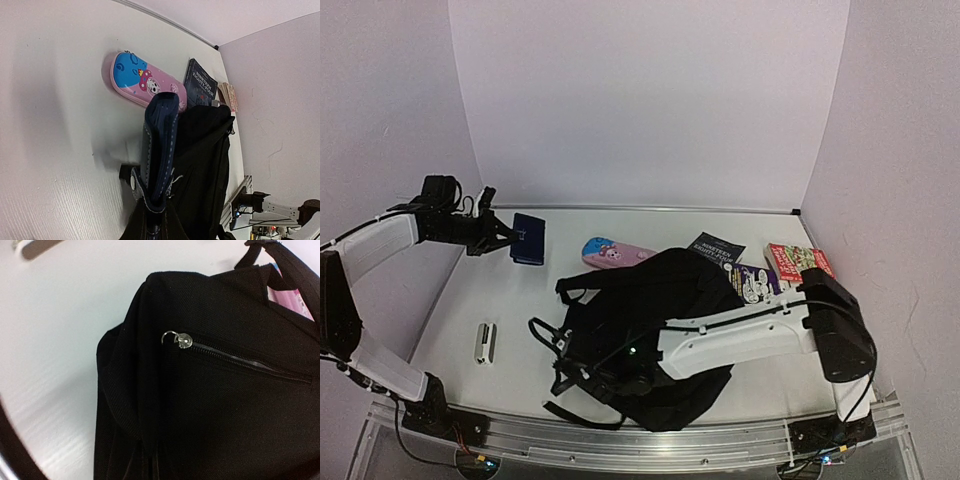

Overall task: Pack the student bag
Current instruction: Adjust the student bag at the center of the board.

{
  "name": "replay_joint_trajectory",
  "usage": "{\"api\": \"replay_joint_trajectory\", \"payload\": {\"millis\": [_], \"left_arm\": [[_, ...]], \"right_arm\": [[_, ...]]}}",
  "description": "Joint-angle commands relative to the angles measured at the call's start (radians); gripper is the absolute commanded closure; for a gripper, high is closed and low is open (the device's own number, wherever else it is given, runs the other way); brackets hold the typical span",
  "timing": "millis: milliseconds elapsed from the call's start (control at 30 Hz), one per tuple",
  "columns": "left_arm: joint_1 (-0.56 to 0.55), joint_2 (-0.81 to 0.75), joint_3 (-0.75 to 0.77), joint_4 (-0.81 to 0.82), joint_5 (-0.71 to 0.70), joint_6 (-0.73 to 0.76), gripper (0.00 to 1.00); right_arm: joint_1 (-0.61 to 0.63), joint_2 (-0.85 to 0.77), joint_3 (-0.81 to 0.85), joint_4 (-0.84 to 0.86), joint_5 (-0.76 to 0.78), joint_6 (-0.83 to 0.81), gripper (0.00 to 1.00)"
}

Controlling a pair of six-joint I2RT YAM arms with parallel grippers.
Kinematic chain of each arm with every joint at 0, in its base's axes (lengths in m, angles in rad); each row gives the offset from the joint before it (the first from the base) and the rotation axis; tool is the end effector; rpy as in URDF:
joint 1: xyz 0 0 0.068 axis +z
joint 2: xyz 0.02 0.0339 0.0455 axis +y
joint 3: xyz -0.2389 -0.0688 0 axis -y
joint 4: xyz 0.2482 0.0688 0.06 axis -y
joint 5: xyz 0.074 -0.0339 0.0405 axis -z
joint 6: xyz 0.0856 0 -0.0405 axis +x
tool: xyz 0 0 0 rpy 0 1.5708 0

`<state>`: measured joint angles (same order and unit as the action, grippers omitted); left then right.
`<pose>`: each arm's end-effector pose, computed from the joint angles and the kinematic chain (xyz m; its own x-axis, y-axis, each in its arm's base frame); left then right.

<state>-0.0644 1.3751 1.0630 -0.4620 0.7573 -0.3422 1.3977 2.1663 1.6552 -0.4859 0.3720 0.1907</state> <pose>0.3211 -0.0796 0.2335 -0.8374 -0.1904 -0.5124 0.2717 0.6685 -0.6923 0.1139 0.4707 0.1131 -0.3095 -0.7450 -0.5908 -0.8403 0.5052 -0.1968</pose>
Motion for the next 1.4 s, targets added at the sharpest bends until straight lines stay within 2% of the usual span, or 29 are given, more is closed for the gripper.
{"api": "replay_joint_trajectory", "payload": {"millis": [0, 100, 133, 233, 400, 600, 800, 967, 1067, 1167, 1367], "left_arm": [[-0.011, 0.002, 0.0, 0.055, 0.059, -0.007, 1.0], [-0.015, 0.003, 0.0, 0.055, 0.055, -0.003, 1.0], [-0.016, 0.004, 0.0, 0.054, 0.054, -0.003, 1.0], [-0.02, 0.01, 0.001, 0.055, 0.061, -0.003, 1.0], [-0.047, 0.007, 0.001, 0.053, 0.066, 0.012, 1.0], [-0.071, 0.009, 0.008, 0.034, 0.043, 0.025, 1.0], [-0.074, 0.021, 0.009, 0.037, 0.054, 0.022, 1.0], [-0.078, 0.032, 0.011, 0.037, 0.06, 0.022, 1.0], [-0.079, 0.033, 0.011, 0.036, 0.055, 0.023, 1.0], [-0.08, 0.035, 0.011, 0.036, 0.055, 0.023, 1.0], [-0.084, 0.038, 0.011, 0.035, 0.056, 0.022, 1.0]], "right_arm": [[0.023, -0.145, -0.202, -0.076, -0.059, 0.1, 0.83], [0.021, -0.231, -0.269, -0.082, 0.008, 0.206, 0.33], [0.019, -0.25, -0.275, -0.083, 0.025, 0.231, 0.21], [-0.012, -0.284, -0.27, -0.083, 0.065, 0.324, 0.11], [-0.152, -0.367, -0.316, -0.086, 0.054, 0.518, 0.09], [-0.333, -0.546, -0.496, -0.083, 0.033, 0.695, 0.04], [-0.369, -0.616, -0.562, -0.064, -0.014, 0.678, 0.02], [-0.368, -0.661, -0.562, 0.03, -0.174, 0.518, 0.02], [-0.373, -0.687, -0.551, 0.029, -0.116, 0.542, 0.02], [-0.438, -0.674, -0.538, 0.002, -0.084, 0.614, 0.02], [-0.527, -0.548, -0.44, 0.006, -0.042, 0.666, 0.02]]}}
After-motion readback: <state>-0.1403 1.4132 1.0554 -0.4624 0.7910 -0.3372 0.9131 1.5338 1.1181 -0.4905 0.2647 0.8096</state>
